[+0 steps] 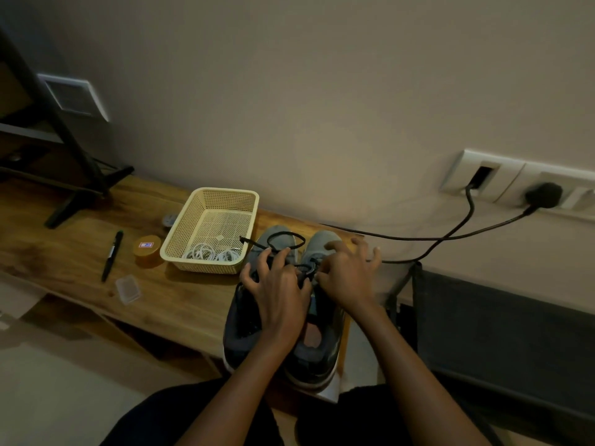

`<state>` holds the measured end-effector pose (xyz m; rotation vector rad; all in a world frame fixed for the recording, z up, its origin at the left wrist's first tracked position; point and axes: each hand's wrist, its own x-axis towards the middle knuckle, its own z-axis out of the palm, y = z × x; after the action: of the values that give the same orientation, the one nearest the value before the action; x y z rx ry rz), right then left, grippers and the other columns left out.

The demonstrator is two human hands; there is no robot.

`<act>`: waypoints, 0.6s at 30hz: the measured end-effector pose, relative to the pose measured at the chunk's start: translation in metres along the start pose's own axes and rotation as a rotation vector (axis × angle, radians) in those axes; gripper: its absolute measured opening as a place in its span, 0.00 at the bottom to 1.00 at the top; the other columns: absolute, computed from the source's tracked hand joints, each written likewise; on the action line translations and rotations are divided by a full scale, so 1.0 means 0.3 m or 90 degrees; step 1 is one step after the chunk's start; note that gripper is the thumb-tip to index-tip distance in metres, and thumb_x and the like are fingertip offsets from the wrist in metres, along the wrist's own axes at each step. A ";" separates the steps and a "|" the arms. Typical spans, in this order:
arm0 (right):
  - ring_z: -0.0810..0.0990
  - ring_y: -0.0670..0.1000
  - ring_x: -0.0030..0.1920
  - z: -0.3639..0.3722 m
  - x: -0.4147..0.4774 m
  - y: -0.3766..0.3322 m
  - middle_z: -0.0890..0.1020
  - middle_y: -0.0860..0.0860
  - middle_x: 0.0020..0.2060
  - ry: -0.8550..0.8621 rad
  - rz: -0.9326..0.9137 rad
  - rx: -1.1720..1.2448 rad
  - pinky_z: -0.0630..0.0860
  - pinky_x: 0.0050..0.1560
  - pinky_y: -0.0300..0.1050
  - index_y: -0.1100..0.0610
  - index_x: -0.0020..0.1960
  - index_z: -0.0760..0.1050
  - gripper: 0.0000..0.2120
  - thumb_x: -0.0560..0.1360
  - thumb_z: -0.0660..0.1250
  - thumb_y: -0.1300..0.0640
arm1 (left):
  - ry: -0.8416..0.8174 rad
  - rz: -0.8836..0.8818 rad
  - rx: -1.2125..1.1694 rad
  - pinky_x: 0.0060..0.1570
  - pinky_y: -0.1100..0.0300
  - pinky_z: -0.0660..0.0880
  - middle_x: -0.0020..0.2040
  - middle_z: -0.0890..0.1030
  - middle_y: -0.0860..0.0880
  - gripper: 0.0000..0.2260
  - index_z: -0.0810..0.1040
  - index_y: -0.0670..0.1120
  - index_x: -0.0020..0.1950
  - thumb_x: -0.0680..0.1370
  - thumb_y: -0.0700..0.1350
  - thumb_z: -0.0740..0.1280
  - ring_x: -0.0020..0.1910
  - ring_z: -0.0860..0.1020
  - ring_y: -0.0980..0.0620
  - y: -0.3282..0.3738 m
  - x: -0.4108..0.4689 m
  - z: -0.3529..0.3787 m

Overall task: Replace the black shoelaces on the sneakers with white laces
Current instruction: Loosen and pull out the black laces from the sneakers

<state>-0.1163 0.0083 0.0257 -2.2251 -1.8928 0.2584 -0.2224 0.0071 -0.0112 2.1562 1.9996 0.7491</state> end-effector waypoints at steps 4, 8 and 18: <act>0.54 0.56 0.72 -0.054 -0.001 0.074 0.70 0.45 0.67 0.028 0.068 0.006 0.45 0.70 0.64 0.54 0.43 0.82 0.06 0.72 0.66 0.56 | 0.003 -0.010 -0.013 0.66 0.46 0.47 0.68 0.73 0.52 0.06 0.82 0.47 0.45 0.73 0.49 0.71 0.72 0.60 0.48 -0.007 0.004 0.001; 0.57 0.57 0.71 -0.087 0.007 0.167 0.72 0.46 0.66 0.028 0.173 0.059 0.49 0.69 0.60 0.55 0.44 0.82 0.06 0.74 0.66 0.56 | -0.001 -0.018 -0.024 0.66 0.46 0.47 0.68 0.73 0.53 0.04 0.82 0.49 0.43 0.73 0.49 0.70 0.72 0.59 0.49 -0.011 0.006 0.001; 0.62 0.57 0.67 -0.020 0.020 0.106 0.73 0.49 0.63 0.052 0.155 0.034 0.58 0.65 0.55 0.51 0.51 0.81 0.12 0.73 0.66 0.45 | -0.080 0.109 0.008 0.67 0.45 0.39 0.71 0.65 0.53 0.15 0.74 0.55 0.61 0.75 0.53 0.67 0.74 0.53 0.48 0.030 0.054 -0.040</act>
<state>-0.0836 0.0091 0.0230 -2.3900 -1.5559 0.2492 -0.2191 0.0185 0.0073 2.3415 1.7808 0.6052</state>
